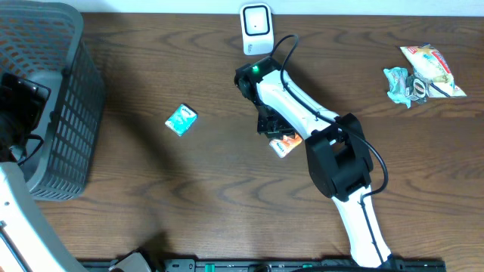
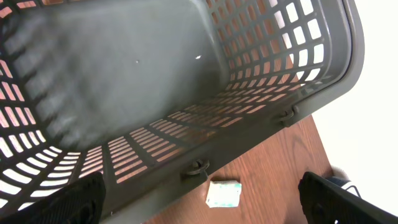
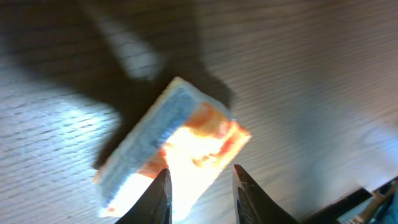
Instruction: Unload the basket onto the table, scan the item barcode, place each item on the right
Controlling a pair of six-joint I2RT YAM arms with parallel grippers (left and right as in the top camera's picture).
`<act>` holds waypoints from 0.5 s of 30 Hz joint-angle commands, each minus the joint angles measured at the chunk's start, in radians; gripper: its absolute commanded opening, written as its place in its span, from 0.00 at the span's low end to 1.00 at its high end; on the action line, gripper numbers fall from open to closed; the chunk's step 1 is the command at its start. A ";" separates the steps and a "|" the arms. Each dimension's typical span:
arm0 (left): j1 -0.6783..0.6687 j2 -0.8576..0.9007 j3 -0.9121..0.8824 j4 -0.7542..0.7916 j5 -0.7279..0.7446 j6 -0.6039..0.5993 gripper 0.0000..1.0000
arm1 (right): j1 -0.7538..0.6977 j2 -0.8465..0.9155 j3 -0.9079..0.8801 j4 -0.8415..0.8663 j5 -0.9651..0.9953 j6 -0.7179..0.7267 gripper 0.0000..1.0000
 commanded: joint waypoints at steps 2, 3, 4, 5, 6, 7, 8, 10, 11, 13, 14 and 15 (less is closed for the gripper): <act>0.003 -0.005 0.014 -0.002 -0.005 -0.008 0.98 | 0.016 -0.117 -0.004 -0.003 0.054 -0.010 0.27; 0.003 -0.005 0.014 -0.002 -0.005 -0.008 0.97 | 0.021 -0.158 -0.004 0.000 0.054 -0.009 0.28; 0.003 -0.005 0.014 -0.002 -0.005 -0.008 0.97 | 0.023 -0.187 -0.004 0.008 0.058 -0.009 0.30; 0.003 -0.005 0.014 -0.002 -0.005 -0.008 0.97 | 0.025 -0.217 -0.004 0.012 0.069 -0.009 0.32; 0.003 -0.005 0.014 -0.002 -0.005 -0.008 0.98 | 0.027 -0.273 -0.004 0.015 0.094 -0.009 0.37; 0.003 -0.005 0.014 -0.002 -0.005 -0.008 0.97 | 0.027 -0.294 -0.004 0.015 0.107 -0.010 0.43; 0.003 -0.005 0.014 -0.002 -0.005 -0.008 0.98 | 0.027 -0.320 -0.004 0.013 0.124 -0.010 0.53; 0.003 -0.005 0.014 -0.002 -0.005 -0.008 0.98 | 0.025 -0.357 -0.004 0.005 0.153 -0.015 0.98; 0.003 -0.005 0.014 -0.002 -0.005 -0.008 0.98 | 0.021 -0.372 -0.004 -0.001 0.161 -0.023 0.99; 0.003 -0.005 0.014 -0.002 -0.005 -0.008 0.98 | 0.011 -0.387 -0.004 -0.013 0.161 -0.037 0.99; 0.003 -0.005 0.014 -0.002 -0.005 -0.008 0.98 | 0.005 -0.388 -0.004 -0.022 0.161 -0.036 0.99; 0.003 -0.005 0.014 -0.002 -0.005 -0.008 0.98 | -0.001 -0.388 -0.004 -0.031 0.160 -0.036 0.99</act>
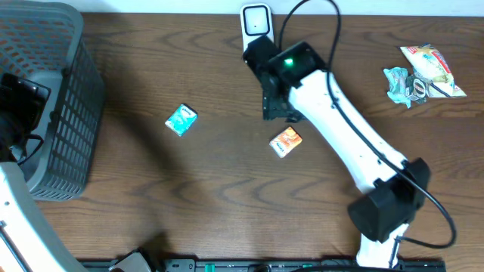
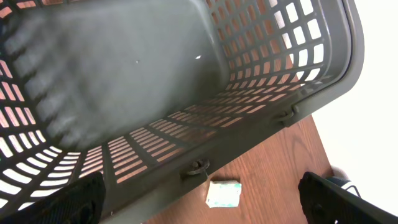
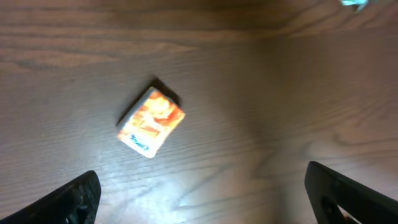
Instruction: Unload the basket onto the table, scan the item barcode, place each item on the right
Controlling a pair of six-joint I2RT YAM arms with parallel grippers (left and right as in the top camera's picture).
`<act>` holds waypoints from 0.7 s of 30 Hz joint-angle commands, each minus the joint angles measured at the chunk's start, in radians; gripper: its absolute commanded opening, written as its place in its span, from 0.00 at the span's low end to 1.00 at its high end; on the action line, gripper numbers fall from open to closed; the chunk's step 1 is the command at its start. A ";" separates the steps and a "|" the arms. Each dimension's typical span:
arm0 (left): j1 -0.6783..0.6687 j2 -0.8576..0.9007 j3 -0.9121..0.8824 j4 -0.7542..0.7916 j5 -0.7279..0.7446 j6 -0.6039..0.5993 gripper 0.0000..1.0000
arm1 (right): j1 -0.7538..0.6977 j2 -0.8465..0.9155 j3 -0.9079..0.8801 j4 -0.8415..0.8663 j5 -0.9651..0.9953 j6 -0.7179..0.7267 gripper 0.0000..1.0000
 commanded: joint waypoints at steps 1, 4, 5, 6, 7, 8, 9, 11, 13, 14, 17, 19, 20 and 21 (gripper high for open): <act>0.003 -0.005 0.014 -0.002 -0.005 -0.008 0.98 | -0.024 0.008 -0.002 -0.017 0.038 -0.013 0.99; 0.003 -0.005 0.014 -0.002 -0.005 -0.008 0.97 | -0.029 0.008 -0.042 -0.003 -0.004 -0.013 0.99; 0.003 -0.005 0.014 -0.002 -0.005 -0.008 0.98 | -0.029 0.008 -0.062 0.005 -0.021 -0.013 0.99; 0.003 -0.005 0.014 -0.002 -0.005 -0.008 0.98 | -0.026 0.008 -0.087 0.016 -0.034 -0.013 0.99; 0.003 -0.005 0.014 -0.002 -0.005 -0.008 0.98 | -0.023 0.009 -0.112 0.032 -0.044 -0.013 0.99; 0.003 -0.005 0.014 -0.002 -0.005 -0.008 0.98 | -0.019 0.009 -0.146 0.057 -0.056 -0.013 0.99; 0.003 -0.005 0.014 -0.002 -0.005 -0.008 0.98 | -0.014 0.009 -0.172 0.077 -0.064 -0.012 0.99; 0.003 -0.005 0.014 -0.002 -0.005 -0.008 0.98 | -0.008 0.009 -0.226 0.118 -0.090 -0.012 0.99; 0.003 -0.005 0.014 -0.002 -0.005 -0.008 0.98 | -0.005 0.009 -0.269 0.153 -0.138 -0.012 0.99; 0.003 -0.005 0.014 -0.002 -0.005 -0.008 0.98 | -0.003 0.009 -0.286 0.170 -0.168 -0.012 0.99; 0.003 -0.005 0.014 -0.002 -0.005 -0.008 0.98 | -0.001 0.009 -0.336 0.225 -0.254 -0.012 0.99; 0.003 -0.005 0.014 -0.002 -0.005 -0.008 0.98 | 0.003 0.009 -0.369 0.269 -0.283 -0.011 0.99; 0.003 -0.005 0.014 -0.002 -0.005 -0.008 0.97 | 0.005 0.009 -0.384 0.291 -0.282 -0.001 0.96; 0.003 -0.005 0.014 -0.002 -0.005 -0.008 0.98 | 0.006 0.009 -0.401 0.317 -0.276 0.016 0.91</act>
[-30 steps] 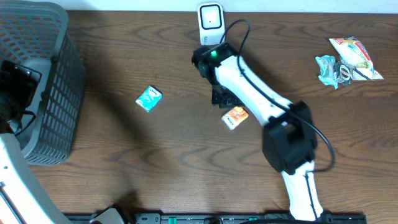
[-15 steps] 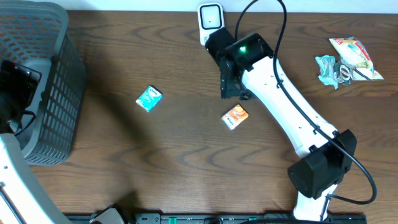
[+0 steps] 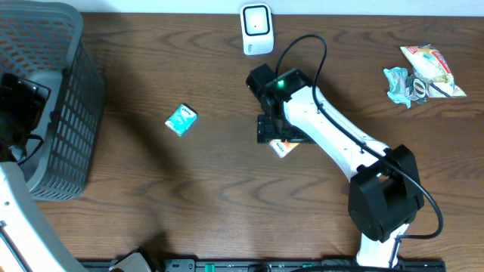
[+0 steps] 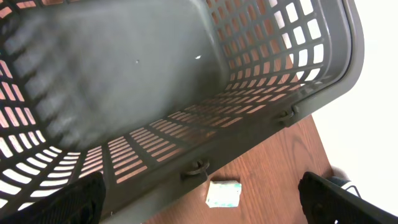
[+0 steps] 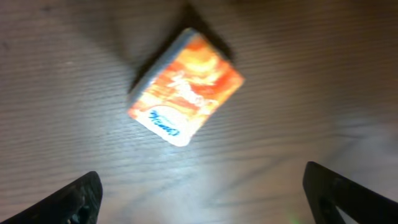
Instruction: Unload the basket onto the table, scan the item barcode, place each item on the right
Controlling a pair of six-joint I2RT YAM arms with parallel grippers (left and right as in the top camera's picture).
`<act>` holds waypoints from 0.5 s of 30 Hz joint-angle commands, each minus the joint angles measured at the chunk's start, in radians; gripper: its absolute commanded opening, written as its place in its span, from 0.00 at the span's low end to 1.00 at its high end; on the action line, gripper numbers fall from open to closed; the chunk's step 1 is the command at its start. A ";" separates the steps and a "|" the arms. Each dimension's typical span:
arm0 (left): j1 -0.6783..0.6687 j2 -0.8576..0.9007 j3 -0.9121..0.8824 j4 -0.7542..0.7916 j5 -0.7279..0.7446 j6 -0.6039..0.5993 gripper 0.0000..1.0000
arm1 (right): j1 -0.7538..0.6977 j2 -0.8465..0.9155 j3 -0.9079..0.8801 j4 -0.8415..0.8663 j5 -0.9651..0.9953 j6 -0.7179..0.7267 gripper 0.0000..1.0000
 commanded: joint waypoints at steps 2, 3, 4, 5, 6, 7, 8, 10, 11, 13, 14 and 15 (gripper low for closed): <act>0.003 -0.005 0.014 -0.002 -0.005 -0.008 0.98 | 0.013 0.005 -0.070 0.080 -0.048 0.059 0.85; 0.003 -0.005 0.014 -0.002 -0.005 -0.008 0.98 | 0.012 0.005 -0.085 0.106 -0.048 0.085 0.77; 0.003 -0.005 0.014 -0.002 -0.005 -0.008 0.97 | 0.011 0.005 -0.100 0.135 -0.048 0.109 0.73; 0.003 -0.005 0.014 -0.002 -0.005 -0.008 0.98 | 0.011 0.005 -0.111 0.161 -0.048 0.124 0.73; 0.003 -0.005 0.014 -0.002 -0.005 -0.008 0.98 | 0.011 0.005 -0.122 0.189 -0.048 0.134 0.72; 0.003 -0.005 0.014 -0.002 -0.005 -0.008 0.98 | 0.011 0.005 -0.135 0.229 -0.048 0.136 0.69; 0.003 -0.005 0.014 -0.002 -0.005 -0.008 0.98 | 0.011 0.005 -0.143 0.253 -0.048 0.136 0.67; 0.003 -0.005 0.014 -0.002 -0.005 -0.008 0.98 | 0.012 0.005 -0.162 0.310 -0.046 0.163 0.66; 0.003 -0.005 0.014 -0.002 -0.005 -0.008 0.98 | 0.012 0.005 -0.166 0.320 -0.040 0.184 0.66; 0.003 -0.005 0.014 -0.002 -0.005 -0.008 0.98 | 0.012 0.005 -0.174 0.332 0.000 0.262 0.66; 0.003 -0.005 0.014 -0.002 -0.005 -0.008 0.98 | 0.012 0.005 -0.178 0.332 0.016 0.287 0.66; 0.003 -0.005 0.014 -0.002 -0.005 -0.008 0.98 | 0.012 0.005 -0.182 0.332 0.031 0.314 0.66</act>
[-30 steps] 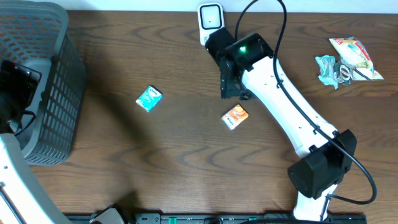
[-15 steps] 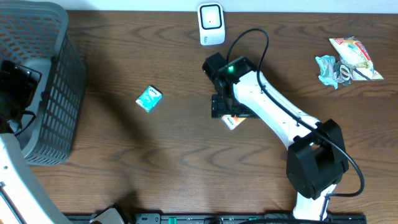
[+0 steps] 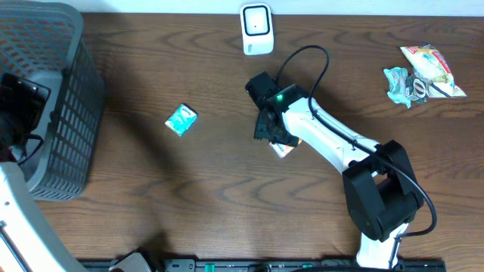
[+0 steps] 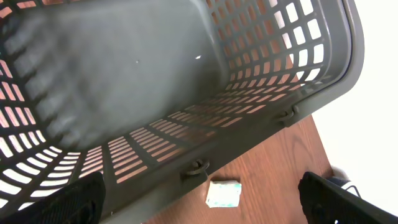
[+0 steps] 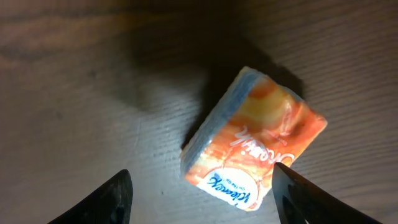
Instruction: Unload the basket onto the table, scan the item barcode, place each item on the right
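Note:
An orange snack packet (image 5: 255, 149) lies flat on the wooden table; only its corner (image 3: 284, 149) shows from overhead, under my right arm. My right gripper (image 5: 202, 202) hangs low over it, open, with a finger on either side of the packet's near end and not touching it. The white barcode scanner (image 3: 256, 29) stands at the table's far edge, beyond that arm. My left gripper (image 4: 202, 208) is open and holds nothing, above the grey basket (image 4: 155, 81).
A teal packet (image 3: 181, 119) lies left of the middle of the table, also seen as a pale packet (image 4: 224, 193) past the basket wall. The mesh basket (image 3: 53, 113) fills the left end. Crumpled snack bags (image 3: 423, 75) lie at the far right.
My right gripper has come lower and closer over the orange packet, its wrist turned, and its fingers now stand nearer together on either side of the packet. The left arm has not moved.
My right gripper was low on the orange packet with its jaws narrow. Then it was up near the scanner, open wide, the packet lying on the table. It was then back over the packet, and now sits close around it, open.

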Controlling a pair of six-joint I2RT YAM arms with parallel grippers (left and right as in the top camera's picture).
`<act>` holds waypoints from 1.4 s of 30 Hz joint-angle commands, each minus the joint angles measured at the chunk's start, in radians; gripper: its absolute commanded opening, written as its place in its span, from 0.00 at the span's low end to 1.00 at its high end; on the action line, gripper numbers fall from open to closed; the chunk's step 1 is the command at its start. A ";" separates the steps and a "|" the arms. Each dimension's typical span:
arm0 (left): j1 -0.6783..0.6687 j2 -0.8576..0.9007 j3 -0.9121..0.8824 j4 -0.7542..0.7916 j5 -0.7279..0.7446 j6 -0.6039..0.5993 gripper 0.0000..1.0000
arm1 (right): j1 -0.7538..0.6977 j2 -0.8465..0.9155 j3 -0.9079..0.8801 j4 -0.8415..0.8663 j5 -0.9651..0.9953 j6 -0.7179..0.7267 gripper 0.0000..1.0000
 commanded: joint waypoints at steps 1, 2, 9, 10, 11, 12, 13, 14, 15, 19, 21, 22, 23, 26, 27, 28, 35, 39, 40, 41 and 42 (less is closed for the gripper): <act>0.003 -0.005 0.014 -0.002 -0.005 -0.008 0.98 | 0.012 0.002 -0.024 0.002 0.069 0.141 0.66; 0.003 -0.005 0.014 -0.002 -0.005 -0.008 0.98 | 0.012 0.002 -0.031 0.002 0.070 0.165 0.67; 0.003 -0.005 0.014 -0.002 -0.005 -0.008 0.98 | 0.013 0.002 -0.081 0.027 0.069 0.192 0.68; 0.003 -0.005 0.014 -0.002 -0.005 -0.008 0.98 | 0.013 0.002 -0.092 0.037 0.069 0.191 0.67; 0.003 -0.005 0.014 -0.002 -0.005 -0.008 0.97 | 0.013 0.002 -0.102 0.048 0.068 0.191 0.64; 0.003 -0.005 0.014 -0.002 -0.005 -0.008 0.98 | 0.014 0.002 -0.113 0.058 0.068 0.191 0.61; 0.003 -0.005 0.014 -0.002 -0.005 -0.008 0.98 | 0.014 0.002 -0.127 0.069 0.069 0.191 0.55; 0.003 -0.005 0.014 -0.002 -0.005 -0.008 0.98 | 0.014 0.002 -0.137 0.076 0.069 0.191 0.50; 0.003 -0.005 0.014 -0.002 -0.005 -0.008 0.98 | 0.014 0.002 -0.146 0.081 0.069 0.191 0.40; 0.003 -0.005 0.014 -0.002 -0.005 -0.008 0.98 | 0.013 0.002 -0.154 0.084 0.069 0.180 0.22; 0.003 -0.005 0.014 -0.002 -0.005 -0.008 0.98 | 0.013 0.002 -0.154 0.080 0.069 0.174 0.14; 0.003 -0.005 0.014 -0.002 -0.005 -0.008 0.98 | 0.013 0.002 -0.154 0.079 0.064 0.161 0.09; 0.003 -0.005 0.014 -0.002 -0.005 -0.008 0.98 | 0.013 0.002 -0.154 0.077 0.056 0.142 0.08; 0.003 -0.005 0.014 -0.002 -0.005 -0.008 0.98 | 0.010 0.000 -0.151 0.062 0.035 0.098 0.01; 0.003 -0.005 0.014 -0.002 -0.005 -0.008 0.98 | 0.005 -0.002 -0.146 0.053 0.018 0.079 0.01; 0.003 -0.005 0.014 -0.002 -0.005 -0.008 0.98 | 0.000 -0.004 -0.142 0.051 -0.005 0.060 0.01; 0.003 -0.005 0.014 -0.002 -0.005 -0.008 0.98 | -0.078 -0.050 -0.121 0.101 -0.394 -0.265 0.01; 0.003 -0.005 0.014 -0.002 -0.005 -0.008 0.97 | -0.130 -0.052 -0.121 0.127 -0.678 -0.457 0.01; 0.003 -0.005 0.014 -0.002 -0.005 -0.008 0.98 | -0.140 -0.052 -0.122 0.126 -0.716 -0.488 0.01; 0.003 -0.005 0.014 -0.002 -0.005 -0.008 0.98 | -0.148 -0.052 -0.122 0.124 -0.740 -0.513 0.01; 0.003 -0.005 0.014 -0.002 -0.005 -0.008 0.98 | -0.154 -0.052 -0.123 0.124 -0.759 -0.536 0.01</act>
